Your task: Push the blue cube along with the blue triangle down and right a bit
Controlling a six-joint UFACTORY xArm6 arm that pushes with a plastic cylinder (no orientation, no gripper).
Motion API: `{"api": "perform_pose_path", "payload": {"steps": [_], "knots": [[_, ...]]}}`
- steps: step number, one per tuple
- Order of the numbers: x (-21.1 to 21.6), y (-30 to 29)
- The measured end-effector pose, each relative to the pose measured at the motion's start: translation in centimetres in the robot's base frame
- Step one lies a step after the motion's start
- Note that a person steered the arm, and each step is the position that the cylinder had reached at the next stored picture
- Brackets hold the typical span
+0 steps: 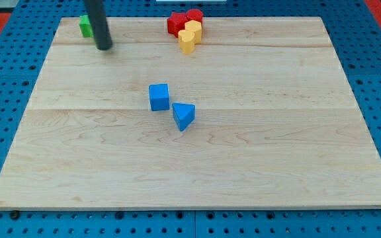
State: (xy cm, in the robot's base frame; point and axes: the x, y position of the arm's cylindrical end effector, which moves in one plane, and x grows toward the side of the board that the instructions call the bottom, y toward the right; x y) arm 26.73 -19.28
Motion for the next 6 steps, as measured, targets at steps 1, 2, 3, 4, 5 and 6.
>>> {"api": "perform_pose_path", "payload": {"steps": [1, 2, 3, 4, 5, 6], "knots": [[2.4, 1.3], [6.1, 0.3], [9.3, 3.0], [10.1, 8.1], [11.8, 8.7], [12.2, 14.0]]}}
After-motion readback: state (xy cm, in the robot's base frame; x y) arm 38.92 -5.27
